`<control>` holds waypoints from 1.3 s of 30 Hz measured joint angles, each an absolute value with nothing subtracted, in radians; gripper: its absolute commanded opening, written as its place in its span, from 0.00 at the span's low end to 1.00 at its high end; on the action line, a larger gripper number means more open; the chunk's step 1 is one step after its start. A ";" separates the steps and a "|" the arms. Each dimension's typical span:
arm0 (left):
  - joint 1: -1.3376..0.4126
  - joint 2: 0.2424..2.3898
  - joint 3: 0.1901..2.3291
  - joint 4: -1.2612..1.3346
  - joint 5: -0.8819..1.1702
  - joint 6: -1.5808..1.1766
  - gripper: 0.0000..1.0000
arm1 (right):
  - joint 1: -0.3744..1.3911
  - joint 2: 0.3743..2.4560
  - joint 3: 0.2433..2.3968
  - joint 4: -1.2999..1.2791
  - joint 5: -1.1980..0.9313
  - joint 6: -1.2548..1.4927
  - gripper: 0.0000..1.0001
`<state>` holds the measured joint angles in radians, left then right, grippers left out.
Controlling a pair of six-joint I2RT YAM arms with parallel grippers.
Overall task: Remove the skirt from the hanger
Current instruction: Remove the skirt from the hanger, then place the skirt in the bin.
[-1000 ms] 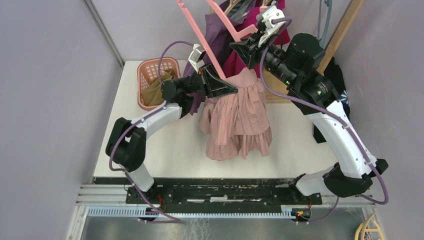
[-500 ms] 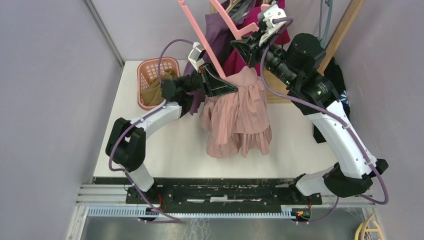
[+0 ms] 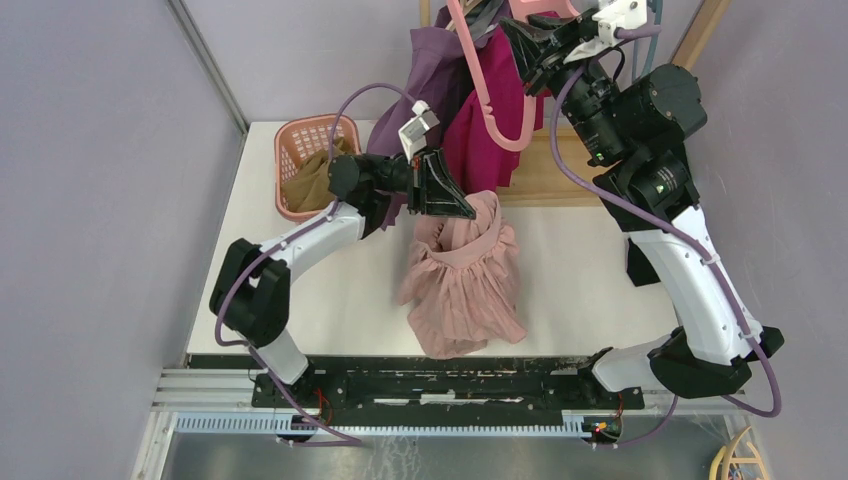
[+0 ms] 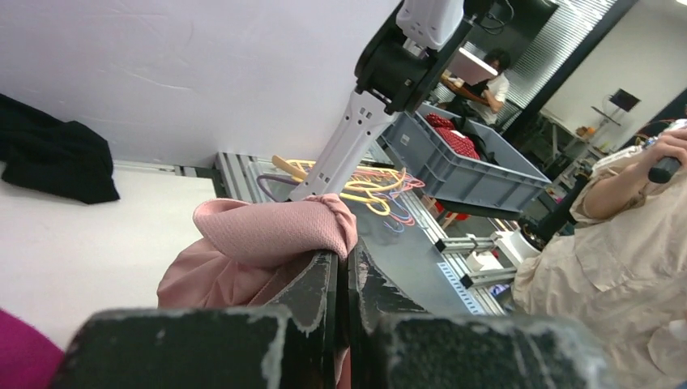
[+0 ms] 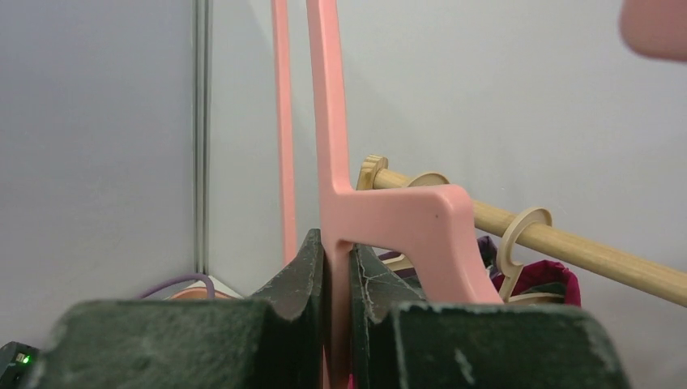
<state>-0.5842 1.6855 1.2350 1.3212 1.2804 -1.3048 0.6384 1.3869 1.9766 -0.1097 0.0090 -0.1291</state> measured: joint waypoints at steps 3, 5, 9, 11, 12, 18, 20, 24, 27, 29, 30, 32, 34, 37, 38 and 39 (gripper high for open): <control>-0.563 1.633 1.225 1.157 1.253 -1.156 0.03 | 0.638 1.387 1.977 -0.102 0.018 -0.139 0.01; -0.546 1.579 1.233 0.977 1.218 -1.011 0.03 | 0.638 1.387 1.977 -0.102 0.022 -0.144 0.01; -0.525 1.519 1.365 0.600 1.154 -0.741 0.03 | 0.638 1.387 1.977 -0.097 0.035 -0.160 0.01; -0.524 1.517 1.462 0.476 1.140 -0.656 0.03 | 0.638 1.387 1.977 -0.097 0.044 -0.170 0.01; -0.524 1.517 1.510 0.419 1.135 -0.620 0.03 | 0.638 1.387 1.976 -0.097 0.048 -0.176 0.01; -0.492 1.517 1.810 0.038 1.074 -0.374 0.03 | 0.638 1.387 1.945 -0.068 0.097 -0.220 0.01; -0.455 1.511 1.884 -0.058 1.036 -0.302 0.03 | 0.639 1.385 1.917 -0.057 0.131 -0.240 0.01; -0.320 1.486 1.967 -0.199 0.953 -0.205 0.03 | 0.636 1.383 1.851 -0.055 0.215 -0.289 0.01; -0.231 1.504 2.065 -0.309 0.859 -0.130 0.03 | 0.633 1.381 1.811 -0.064 0.257 -0.310 0.01; -0.178 1.528 2.128 -0.351 0.806 -0.096 0.03 | 0.632 1.373 1.780 -0.067 0.279 -0.320 0.01; -0.142 1.546 2.163 -0.365 0.783 -0.089 0.03 | 0.632 1.366 1.763 -0.069 0.292 -0.324 0.01; -0.084 1.579 2.212 -0.370 0.750 -0.086 0.03 | 0.628 1.346 1.734 -0.074 0.309 -0.330 0.01; -0.020 1.622 2.266 -0.364 0.711 -0.087 0.03 | 0.625 1.324 1.712 -0.080 0.320 -0.331 0.01; 0.051 1.685 2.330 -0.340 0.666 -0.092 0.03 | 0.618 1.285 1.682 -0.081 0.333 -0.331 0.01; 0.072 1.712 2.358 -0.327 0.649 -0.097 0.03 | 0.616 1.274 1.677 -0.080 0.338 -0.330 0.01; 0.082 1.731 2.374 -0.315 0.635 -0.100 0.03 | 0.613 1.266 1.675 -0.080 0.341 -0.330 0.01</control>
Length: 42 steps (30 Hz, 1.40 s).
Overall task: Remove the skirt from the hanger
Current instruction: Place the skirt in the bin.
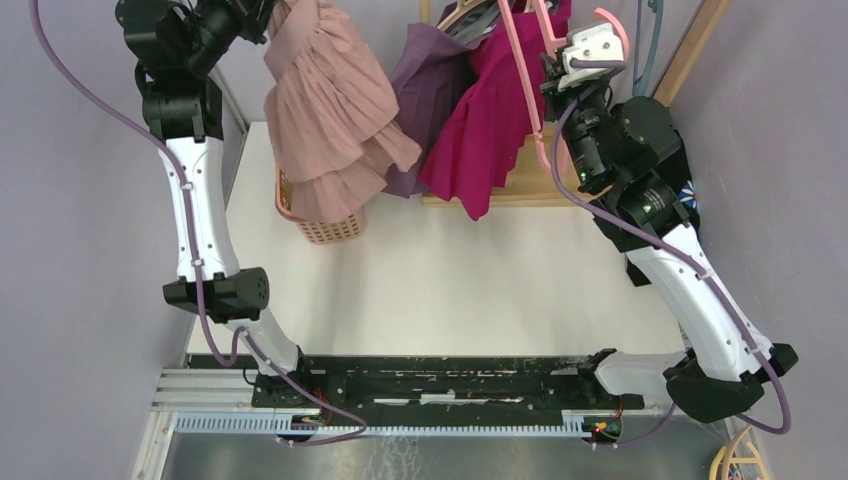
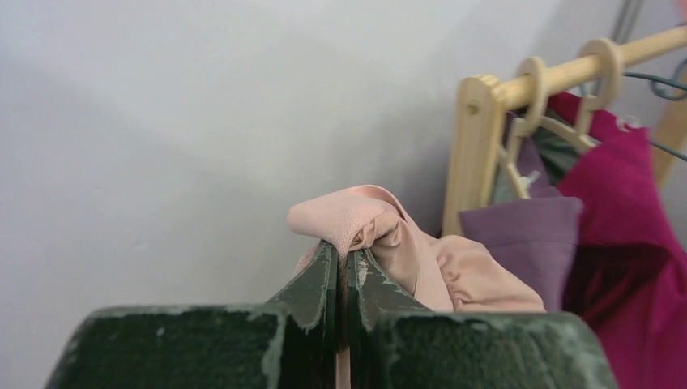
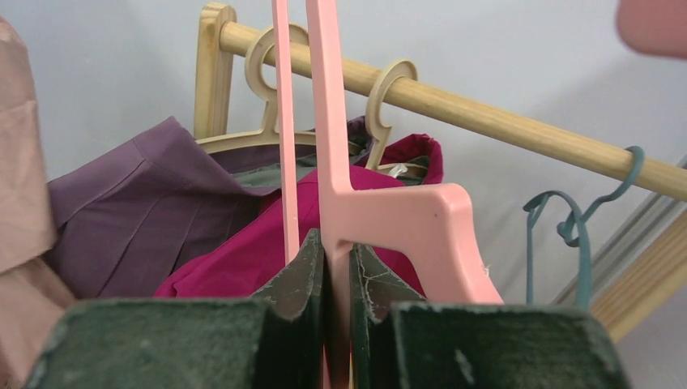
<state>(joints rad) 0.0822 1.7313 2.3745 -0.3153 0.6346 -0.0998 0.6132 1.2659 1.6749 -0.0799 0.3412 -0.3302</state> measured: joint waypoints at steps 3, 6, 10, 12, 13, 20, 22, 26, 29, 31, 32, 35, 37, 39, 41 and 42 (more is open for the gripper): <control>0.111 1.785 2.411 -0.283 0.593 -0.101 0.03 | 0.606 1.251 1.675 -0.075 0.345 -0.330 0.01; 0.127 1.814 2.415 -0.275 0.565 -0.099 0.03 | 0.598 1.248 1.675 -0.075 0.347 -0.331 0.01; 0.137 1.835 2.415 -0.302 0.517 -0.065 0.03 | 0.590 1.249 1.674 -0.079 0.346 -0.330 0.01; 0.140 1.837 2.400 -0.316 0.497 -0.033 0.03 | 0.587 1.249 1.673 -0.079 0.346 -0.329 0.01; 0.141 1.832 2.380 -0.314 0.495 -0.022 0.03 | 0.586 1.249 1.671 -0.079 0.346 -0.328 0.01; 0.110 1.749 2.049 -0.305 0.533 -0.006 0.03 | 0.573 1.249 1.654 -0.079 0.345 -0.316 0.01; 0.075 1.731 1.956 -0.307 0.537 -0.005 0.03 | 0.571 1.250 1.646 -0.079 0.342 -0.308 0.01; 0.030 1.671 1.767 -0.308 0.525 -0.002 0.03 | 0.571 1.250 1.634 -0.079 0.339 -0.291 0.01; 0.004 1.607 1.626 -0.313 0.476 0.003 0.03 | 0.569 1.248 1.623 -0.076 0.338 -0.288 0.01; -0.006 1.560 1.535 -0.321 0.416 0.006 0.03 | 0.567 1.242 1.607 -0.077 0.338 -0.288 0.01; -0.009 1.540 1.502 -0.328 0.380 0.006 0.03 | 0.565 1.239 1.601 -0.078 0.339 -0.288 0.01; -0.018 1.474 1.413 -0.364 0.227 0.005 0.03 | 0.556 1.225 1.580 -0.084 0.341 -0.288 0.01; -0.019 1.450 1.397 -0.381 0.134 0.005 0.03 | 0.550 1.217 1.574 -0.085 0.341 -0.288 0.01; -0.019 1.439 1.396 -0.389 0.047 0.005 0.03 | 0.544 1.213 1.573 -0.084 0.341 -0.285 0.01; -0.019 1.447 1.398 -0.392 -0.016 0.004 0.03 | 0.541 1.210 1.573 -0.084 0.340 -0.283 0.01; -0.019 1.463 1.405 -0.400 -0.038 0.004 0.03 | 0.539 1.209 1.573 -0.084 0.340 -0.281 0.01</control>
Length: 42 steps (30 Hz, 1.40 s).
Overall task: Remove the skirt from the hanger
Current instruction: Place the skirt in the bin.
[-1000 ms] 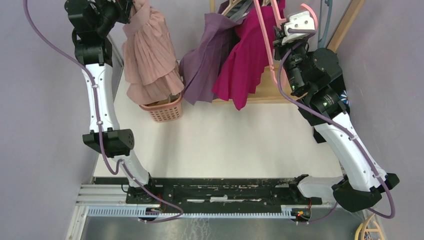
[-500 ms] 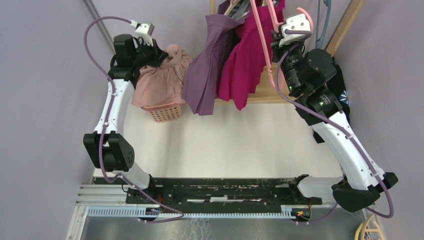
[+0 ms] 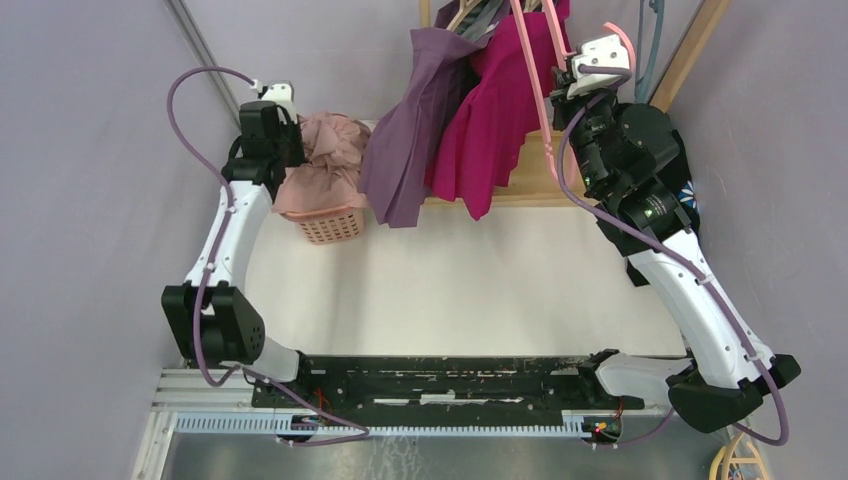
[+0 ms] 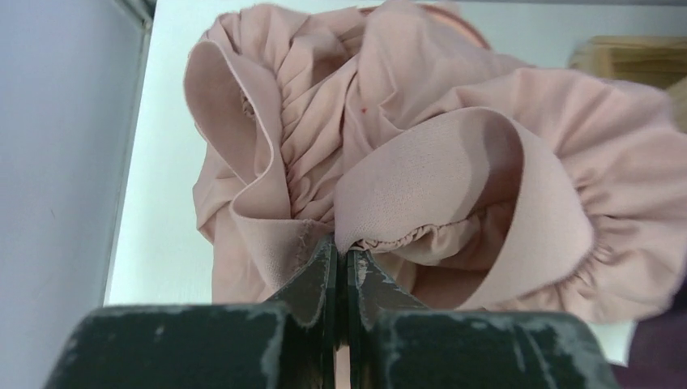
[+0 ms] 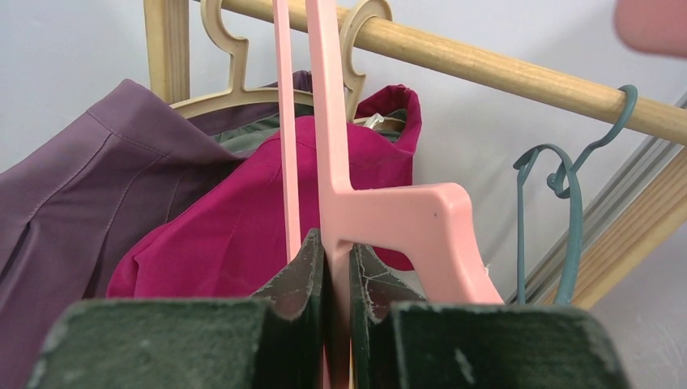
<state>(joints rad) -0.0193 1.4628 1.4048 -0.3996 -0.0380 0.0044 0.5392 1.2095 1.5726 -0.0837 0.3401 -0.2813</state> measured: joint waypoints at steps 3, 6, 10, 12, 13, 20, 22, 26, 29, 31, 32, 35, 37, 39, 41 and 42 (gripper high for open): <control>-0.025 1.547 1.444 -0.414 -0.092 0.004 0.03 | 0.534 1.206 1.566 -0.083 0.338 -0.276 0.01; -0.044 1.663 1.481 -0.424 -0.130 0.004 0.03 | 0.530 1.198 1.544 -0.084 0.338 -0.273 0.01; -0.086 1.807 1.527 -0.462 -0.182 0.004 0.03 | 0.512 1.196 1.527 -0.086 0.339 -0.266 0.01; -0.104 1.854 1.528 -0.478 -0.198 0.003 0.03 | 0.500 1.196 1.518 -0.087 0.340 -0.263 0.01; -0.109 1.866 1.527 -0.485 -0.202 0.002 0.03 | 0.493 1.196 1.513 -0.087 0.340 -0.259 0.01; -0.136 1.951 1.529 -0.484 -0.239 -0.005 0.03 | 0.435 1.203 1.467 -0.088 0.334 -0.213 0.01; -0.139 1.991 1.536 -0.477 -0.248 -0.006 0.03 | 0.422 1.213 1.465 -0.088 0.328 -0.200 0.01; -0.139 2.049 1.572 -0.475 -0.262 -0.007 0.03 | 0.408 1.218 1.462 -0.084 0.314 -0.178 0.01; -0.137 2.073 1.603 -0.470 -0.261 -0.007 0.03 | 0.405 1.218 1.462 -0.084 0.308 -0.165 0.01; -0.133 2.079 1.608 -0.458 -0.260 -0.007 0.03 | 0.403 1.216 1.461 -0.086 0.307 -0.158 0.01; -0.129 2.080 1.607 -0.455 -0.259 -0.007 0.03 | 0.403 1.212 1.459 -0.089 0.306 -0.154 0.01; -0.123 2.073 1.600 -0.448 -0.250 -0.012 0.09 | 0.403 1.196 1.456 -0.104 0.307 -0.150 0.01; -0.120 2.062 1.595 -0.447 -0.241 -0.017 0.20 | 0.403 1.180 1.456 -0.120 0.307 -0.147 0.01; -0.117 2.048 1.593 -0.451 -0.230 -0.020 0.31 | 0.403 1.156 1.456 -0.139 0.307 -0.144 0.01; -0.113 2.025 1.591 -0.467 -0.213 -0.020 0.34 | 0.403 1.143 1.456 -0.149 0.306 -0.138 0.01; -0.109 2.010 1.591 -0.476 -0.203 -0.021 0.38 | 0.403 1.134 1.456 -0.157 0.307 -0.135 0.01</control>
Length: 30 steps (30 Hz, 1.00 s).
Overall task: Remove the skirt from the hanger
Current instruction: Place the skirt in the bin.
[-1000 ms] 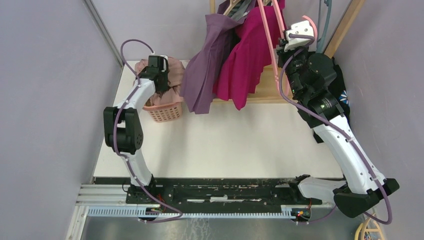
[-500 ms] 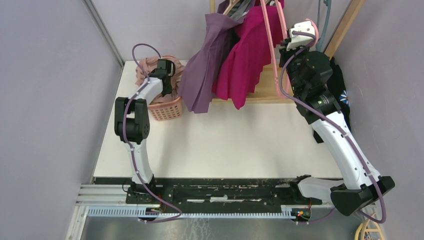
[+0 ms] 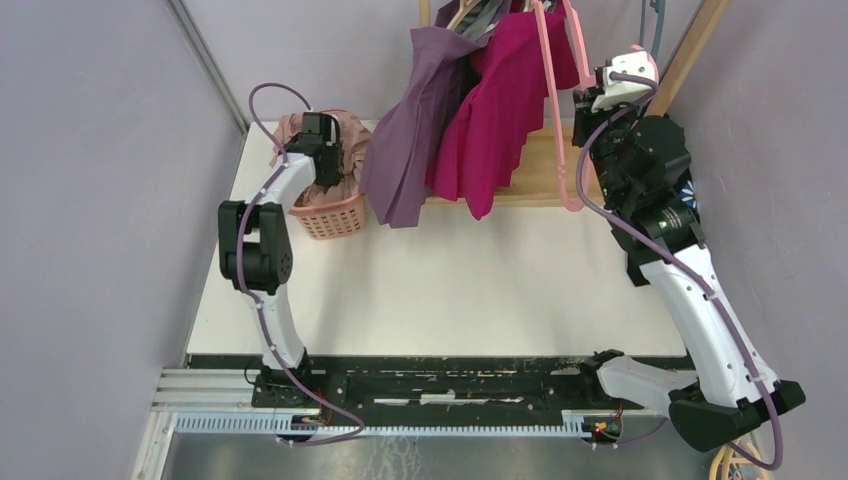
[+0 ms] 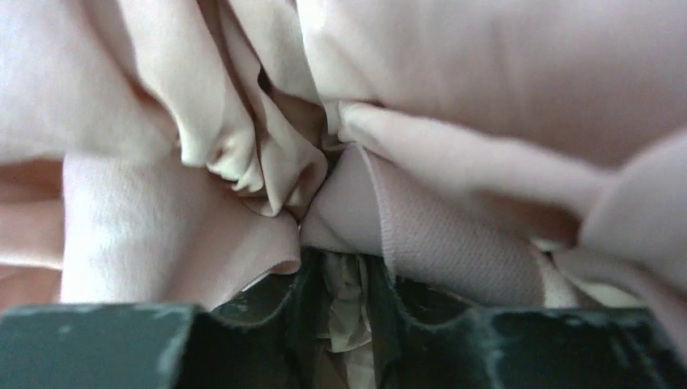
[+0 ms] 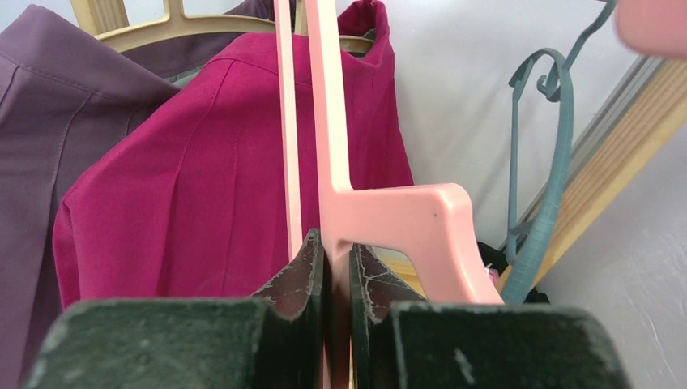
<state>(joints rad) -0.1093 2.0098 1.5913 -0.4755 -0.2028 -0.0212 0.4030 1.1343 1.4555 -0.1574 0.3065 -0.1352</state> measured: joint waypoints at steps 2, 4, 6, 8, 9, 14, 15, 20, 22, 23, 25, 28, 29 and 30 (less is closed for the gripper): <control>-0.105 1.978 1.591 -0.493 -0.186 -0.022 0.45 | 0.403 1.113 1.456 -0.183 0.307 -0.129 0.01; -0.105 1.935 1.591 -0.511 -0.167 -0.022 0.47 | 0.403 1.090 1.456 -0.214 0.307 -0.124 0.01; -0.109 1.886 1.591 -0.527 -0.146 -0.023 0.47 | 0.403 1.067 1.456 -0.252 0.308 -0.119 0.01; -0.111 1.849 1.604 -0.541 -0.121 -0.023 0.47 | 0.403 1.044 1.457 -0.296 0.313 -0.116 0.01; -0.113 1.834 1.619 -0.550 -0.110 -0.025 0.48 | 0.403 1.033 1.459 -0.318 0.316 -0.116 0.01; -0.123 1.785 1.713 -0.573 -0.075 -0.031 0.49 | 0.403 0.993 1.460 -0.400 0.334 -0.115 0.01; -0.126 1.776 1.726 -0.574 -0.073 -0.032 0.49 | 0.403 0.985 1.459 -0.413 0.342 -0.113 0.01; -0.131 1.744 1.770 -0.583 -0.067 -0.033 0.50 | 0.403 0.956 1.441 -0.455 0.381 -0.109 0.01; -0.132 1.743 1.777 -0.581 -0.064 -0.033 0.51 | 0.403 0.962 1.441 -0.466 0.399 -0.110 0.01; -0.132 1.743 1.777 -0.582 -0.057 -0.033 0.51 | 0.403 0.968 1.440 -0.472 0.409 -0.110 0.01; -0.132 1.748 1.777 -0.581 -0.043 -0.035 0.56 | 0.403 0.984 1.433 -0.475 0.430 -0.111 0.01; -0.132 1.765 1.777 -0.571 -0.027 -0.043 0.58 | 0.401 1.027 1.422 -0.480 0.463 -0.115 0.01; -0.132 1.775 1.777 -0.570 -0.021 -0.044 0.58 | 0.399 1.046 1.422 -0.479 0.474 -0.117 0.01; -0.132 1.786 1.777 -0.569 -0.017 -0.044 0.58 | 0.397 1.064 1.422 -0.477 0.480 -0.118 0.01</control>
<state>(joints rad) -0.1322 1.7863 1.7775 -0.5694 -0.0174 -0.0441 0.3965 1.0637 1.4223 -0.4770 0.4801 -0.1177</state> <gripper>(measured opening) 0.580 0.126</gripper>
